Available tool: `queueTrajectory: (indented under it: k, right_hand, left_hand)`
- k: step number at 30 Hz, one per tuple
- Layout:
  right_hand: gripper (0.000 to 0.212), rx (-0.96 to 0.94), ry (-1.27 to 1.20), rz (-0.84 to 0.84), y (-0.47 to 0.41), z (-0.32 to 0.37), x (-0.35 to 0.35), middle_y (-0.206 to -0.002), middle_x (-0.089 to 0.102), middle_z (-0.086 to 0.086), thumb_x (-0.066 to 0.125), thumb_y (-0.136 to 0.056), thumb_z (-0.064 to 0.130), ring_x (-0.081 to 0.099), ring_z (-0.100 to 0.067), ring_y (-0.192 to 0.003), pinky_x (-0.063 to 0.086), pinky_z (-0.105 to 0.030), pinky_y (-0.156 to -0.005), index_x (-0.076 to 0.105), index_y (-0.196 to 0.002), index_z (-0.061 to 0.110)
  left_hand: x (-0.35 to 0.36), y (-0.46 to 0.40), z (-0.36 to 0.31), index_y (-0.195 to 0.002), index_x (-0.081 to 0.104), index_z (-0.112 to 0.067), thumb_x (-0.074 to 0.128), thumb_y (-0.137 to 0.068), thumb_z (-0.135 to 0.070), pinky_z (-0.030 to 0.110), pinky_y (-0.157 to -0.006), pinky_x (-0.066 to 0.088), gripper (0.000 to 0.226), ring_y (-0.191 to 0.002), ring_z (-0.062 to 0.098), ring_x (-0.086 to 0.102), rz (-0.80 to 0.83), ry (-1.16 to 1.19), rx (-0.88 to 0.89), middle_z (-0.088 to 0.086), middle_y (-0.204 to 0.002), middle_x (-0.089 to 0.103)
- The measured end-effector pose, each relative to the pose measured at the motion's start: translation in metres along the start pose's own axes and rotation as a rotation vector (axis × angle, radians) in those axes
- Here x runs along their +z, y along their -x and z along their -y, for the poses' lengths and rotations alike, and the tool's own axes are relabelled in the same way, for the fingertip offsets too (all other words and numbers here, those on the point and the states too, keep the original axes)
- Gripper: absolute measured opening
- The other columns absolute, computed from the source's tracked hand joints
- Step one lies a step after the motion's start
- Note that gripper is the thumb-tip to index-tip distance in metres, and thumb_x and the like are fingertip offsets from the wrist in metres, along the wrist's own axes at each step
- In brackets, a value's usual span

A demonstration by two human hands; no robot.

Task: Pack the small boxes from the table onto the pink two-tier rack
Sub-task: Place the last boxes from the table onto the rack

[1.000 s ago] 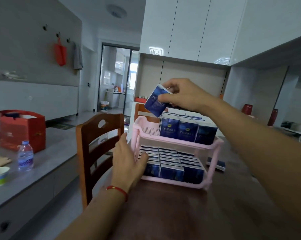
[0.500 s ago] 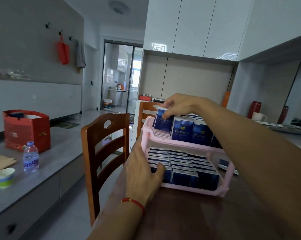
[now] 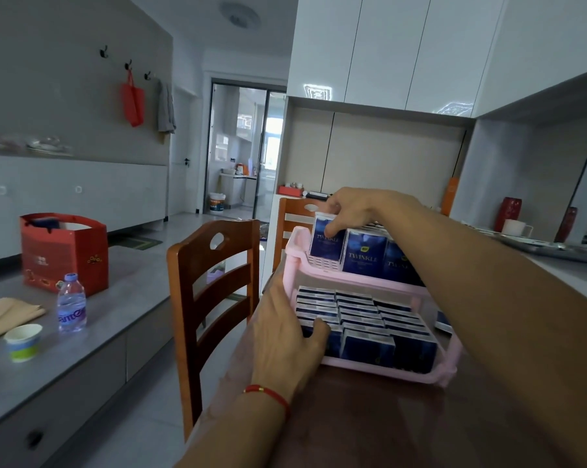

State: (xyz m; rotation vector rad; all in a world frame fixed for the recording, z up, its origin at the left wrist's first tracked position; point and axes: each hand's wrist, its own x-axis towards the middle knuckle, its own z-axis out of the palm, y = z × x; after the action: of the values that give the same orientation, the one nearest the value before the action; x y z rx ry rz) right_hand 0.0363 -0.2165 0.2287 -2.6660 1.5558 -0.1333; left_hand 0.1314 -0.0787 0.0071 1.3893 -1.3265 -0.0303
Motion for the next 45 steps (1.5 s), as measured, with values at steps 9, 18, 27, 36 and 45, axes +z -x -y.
queueTrajectory:
  k: [9, 18, 27, 36, 45]
  right_hand:
    - [0.056, -0.006, -0.105, -0.050, 0.009, -0.008, -0.002, -0.134, 0.059, -0.001, 0.074, -0.085, 0.043, 0.057, -0.021, -0.116, 0.047, -0.043, -0.101, 0.060, -0.134, 0.020]
    - [0.014, -0.083, -0.351, -0.814, 0.111, -0.089, -0.004, -0.097, 0.072, 0.005, 0.064, -0.092, 0.018, 0.065, -0.012, -0.090, 0.052, -0.028, -0.084, 0.074, -0.101, 0.021]
    - [0.019, 0.360, -0.265, -0.524, 0.177, -0.243, 0.140, -0.107, 0.073, -0.008, 0.063, -0.091, 0.013, 0.064, -0.016, -0.088, 0.050, -0.029, -0.082, 0.071, -0.108, 0.017]
    - [0.041, 0.342, -0.169, -0.370, 0.117, -0.273, 0.208, -0.140, 0.054, -0.010, 0.050, -0.096, 0.030, 0.051, -0.031, -0.124, 0.042, -0.041, -0.104, 0.051, -0.135, 0.017]
    - [0.023, 0.274, -0.379, -0.583, 0.175, -0.257, 0.182, -0.087, 0.065, -0.005, 0.054, -0.095, 0.034, 0.058, -0.022, -0.080, 0.040, -0.026, -0.064, 0.064, -0.089, 0.015]
  left_hand:
    - [0.000, -0.001, 0.003, -0.151, 0.007, -0.040, 0.072, -0.081, -0.050, 0.039, -0.109, 0.042, 0.095, -0.138, 0.016, 0.039, 0.036, 0.042, 0.010, -0.004, -0.152, 0.037]
    - [-0.017, 0.010, -0.026, -0.141, 0.039, -0.004, 0.068, -0.079, -0.031, 0.033, -0.104, 0.033, 0.073, -0.128, 0.028, 0.037, -0.298, -0.192, 0.302, 0.019, -0.139, 0.040]
    - [0.043, 0.064, -0.111, -0.121, 0.055, -0.021, 0.055, -0.080, -0.023, 0.038, -0.090, 0.045, 0.041, -0.106, 0.019, 0.049, 0.422, -0.109, 0.719, -0.002, -0.118, 0.052]
    - [0.104, 0.067, -0.101, -0.116, 0.059, -0.026, 0.054, -0.076, -0.020, 0.012, -0.097, 0.035, 0.041, -0.110, 0.011, 0.048, 0.515, -0.060, 0.481, -0.009, -0.114, 0.053]
    - [0.098, 0.068, -0.109, -0.127, 0.054, -0.027, 0.062, -0.086, -0.021, 0.009, -0.092, 0.040, 0.043, -0.102, -0.001, 0.048, 0.490, 0.024, 0.515, -0.013, -0.118, 0.050]
